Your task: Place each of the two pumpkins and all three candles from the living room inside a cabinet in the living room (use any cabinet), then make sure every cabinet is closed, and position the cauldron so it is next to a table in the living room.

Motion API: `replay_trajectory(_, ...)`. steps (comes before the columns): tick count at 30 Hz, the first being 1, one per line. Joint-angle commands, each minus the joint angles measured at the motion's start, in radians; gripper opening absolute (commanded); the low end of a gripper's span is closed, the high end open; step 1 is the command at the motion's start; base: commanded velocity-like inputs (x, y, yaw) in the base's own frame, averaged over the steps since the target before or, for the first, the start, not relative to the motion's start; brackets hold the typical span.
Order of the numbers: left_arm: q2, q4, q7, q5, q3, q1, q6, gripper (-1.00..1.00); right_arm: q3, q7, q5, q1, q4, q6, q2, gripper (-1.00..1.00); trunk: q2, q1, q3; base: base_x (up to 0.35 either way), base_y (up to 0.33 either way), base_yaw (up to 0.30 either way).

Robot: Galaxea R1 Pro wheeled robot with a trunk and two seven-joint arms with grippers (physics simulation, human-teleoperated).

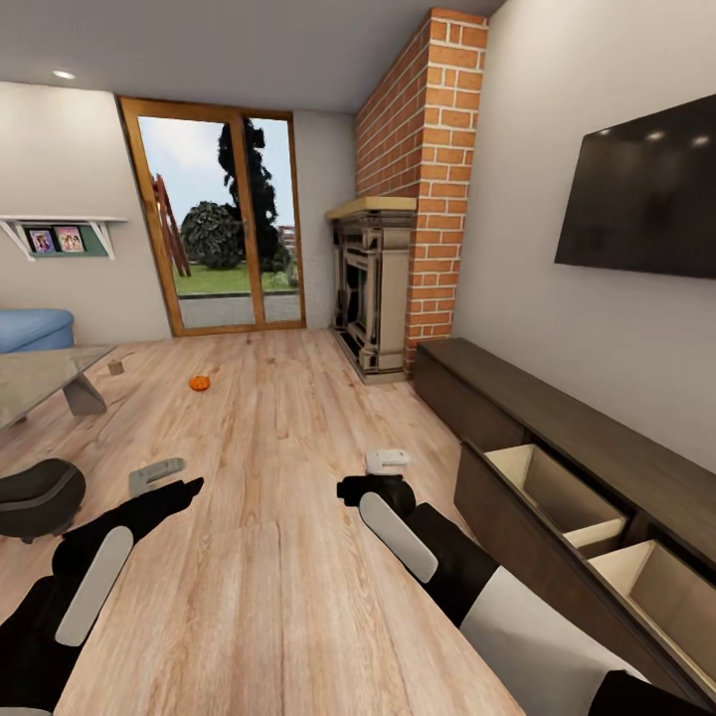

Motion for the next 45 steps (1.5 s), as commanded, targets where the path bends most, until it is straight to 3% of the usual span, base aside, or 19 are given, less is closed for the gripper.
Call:
replay_trajectory(1,0.001,-0.004,0.008,0.010,0.000,0.000,0.004,1.00,0.003,-0.009,-0.007,-0.001,-0.001,-0.008,0.001,1.00,0.000,0.000,-0.001,0.177,0.172,0.000)
replay_trajectory(4,0.003,-0.013,0.006,0.010,-0.001,0.000,0.005,1.00,0.023,-0.008,-0.005,-0.001,0.000,-0.055,0.002,1.00,0.000,0.000,-0.001,0.160,0.212,0.000)
replay_trajectory(10,0.004,-0.019,0.003,0.010,-0.001,0.000,0.006,1.00,0.067,-0.007,0.012,-0.001,0.000,-0.081,0.001,1.00,0.000,0.000,-0.001,0.059,0.106,0.092)
replay_trajectory(22,0.001,-0.034,0.001,0.010,-0.005,0.000,0.007,1.00,0.070,-0.007,0.015,-0.001,-0.001,-0.087,0.000,1.00,0.000,0.000,-0.001,0.005,-0.015,0.228)
replay_trajectory(33,-0.007,-0.088,0.002,0.010,-0.029,-0.001,0.081,1.00,0.072,-0.007,0.014,-0.001,-0.004,-0.087,-0.003,1.00,0.000,0.000,-0.001,0.000,-0.172,0.026)
replay_trajectory(45,-0.004,-0.084,0.007,0.016,-0.029,-0.001,0.099,1.00,0.068,-0.007,0.014,-0.001,-0.005,-0.087,-0.003,1.00,0.014,-0.008,0.005,0.000,-0.014,0.001)
